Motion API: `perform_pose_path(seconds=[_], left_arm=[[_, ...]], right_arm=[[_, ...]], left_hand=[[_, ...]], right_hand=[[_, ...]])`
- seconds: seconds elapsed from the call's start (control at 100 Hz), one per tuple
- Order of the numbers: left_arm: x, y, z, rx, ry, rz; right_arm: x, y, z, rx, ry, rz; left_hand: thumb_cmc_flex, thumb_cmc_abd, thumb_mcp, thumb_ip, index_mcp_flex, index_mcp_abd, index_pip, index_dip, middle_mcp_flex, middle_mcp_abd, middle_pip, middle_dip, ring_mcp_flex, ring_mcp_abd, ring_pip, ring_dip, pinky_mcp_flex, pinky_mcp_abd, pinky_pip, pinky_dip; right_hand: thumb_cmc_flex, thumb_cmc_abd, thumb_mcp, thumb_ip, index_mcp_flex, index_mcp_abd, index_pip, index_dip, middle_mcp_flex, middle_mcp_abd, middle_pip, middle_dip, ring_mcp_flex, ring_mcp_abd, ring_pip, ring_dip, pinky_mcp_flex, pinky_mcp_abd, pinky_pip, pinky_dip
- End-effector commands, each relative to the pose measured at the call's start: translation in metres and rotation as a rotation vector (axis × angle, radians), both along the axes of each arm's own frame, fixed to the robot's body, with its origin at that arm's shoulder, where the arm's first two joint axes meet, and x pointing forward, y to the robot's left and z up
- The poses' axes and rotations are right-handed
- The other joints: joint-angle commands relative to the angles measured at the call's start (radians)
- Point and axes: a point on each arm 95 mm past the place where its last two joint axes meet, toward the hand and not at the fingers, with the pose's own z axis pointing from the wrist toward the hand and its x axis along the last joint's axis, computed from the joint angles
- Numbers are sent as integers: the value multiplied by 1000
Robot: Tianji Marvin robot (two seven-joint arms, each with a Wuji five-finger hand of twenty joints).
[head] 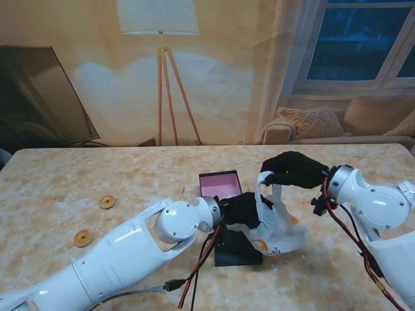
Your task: Pack mini donuts into a plastic bag, tie the opening and put the bag into the gift box
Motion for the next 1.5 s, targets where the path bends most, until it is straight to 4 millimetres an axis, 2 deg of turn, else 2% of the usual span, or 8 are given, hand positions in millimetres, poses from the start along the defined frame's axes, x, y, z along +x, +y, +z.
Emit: perform_pose_path(seconds=[0.0, 0.25, 0.44, 0.58, 0.73, 0.81, 1.04, 1.49], left_arm=[[1, 0, 2, 7, 16, -18], [1, -2, 1, 44, 37, -31], [0, -7, -2, 83, 27, -11], [0, -10, -5, 75, 11, 10], [0, -11, -6, 65, -7, 19], [0, -11, -6, 53, -28, 3], [0, -11, -9, 69, -42, -37], [0, -7, -10, 124, -68, -65]], right_arm=[[-2, 5, -1, -3, 6, 22], [-3, 7, -1, 2, 5, 22], [-4, 8, 0, 10, -5, 22], [-5, 9, 0, 13, -7, 23], [-6, 11, 0, 19, -7, 19], [-6, 11, 0, 17, -5, 18], [-3, 14, 0, 21, 8, 11], [-2, 17, -1, 29, 15, 13]], left_hand=[[-4, 16, -24, 7, 29, 12, -30, -15, 41, 14, -20, -21, 4, 21, -3, -58, 37, -13, -9, -50], [1, 36, -36, 15, 21, 48, -99, 6, 14, 58, 41, -77, 36, 51, 46, -160, 123, 11, 43, -138], [46, 22, -18, 20, 21, 45, -109, 25, 22, 63, 10, -61, 47, 63, 51, -138, 258, -125, 131, -172], [55, 10, -7, 18, 27, 13, -79, 44, -7, 16, -5, -23, -30, 33, -27, -81, 123, -68, 33, -320], [-22, -34, 79, -6, 0, 49, -151, 27, -171, 20, 163, -166, -147, 20, -67, -196, 16, -51, -117, -217], [-164, -55, 218, 98, -51, 113, -349, 44, -302, 38, 173, -267, -222, 19, -103, -249, -48, -59, -180, -228], [-306, -146, 302, 73, -205, 168, -571, -2, -510, 109, 91, -304, -383, 51, -153, -303, -198, -47, -260, -216], [-452, -83, 287, 64, -425, 162, -734, -60, -829, 185, -40, -376, -678, 140, -245, -365, -486, 42, -337, -170]], right_hand=[[68, 14, 161, 33, -6, -312, 3, -7, 34, -39, 11, 1, 20, -38, 6, 5, 6, -26, 4, -11], [69, 13, 164, 33, -7, -306, 4, -9, 33, -35, 15, 1, 22, -37, 10, 5, 9, -28, 6, -14], [68, 14, 162, 32, -8, -303, 4, -11, 32, -35, 19, 0, 20, -38, 13, 5, 10, -30, 9, -15], [68, 17, 159, 32, -10, -303, 3, -14, 30, -33, 21, -1, 21, -38, 15, 5, 11, -29, 10, -16], [71, 19, 155, 33, -13, -298, 2, -17, 29, -27, 25, 0, 22, -39, 19, 6, 9, -28, 11, -17], [71, 20, 153, 33, -13, -297, 3, -18, 28, -28, 26, -1, 21, -38, 19, 5, 10, -30, 11, -18], [73, 20, 151, 34, -13, -293, 2, -21, 26, -29, 28, -2, 20, -40, 20, 5, 8, -29, 11, -19], [74, 19, 151, 34, -11, -293, 2, -21, 27, -29, 30, -4, 20, -38, 20, 5, 5, -26, 11, -20]])
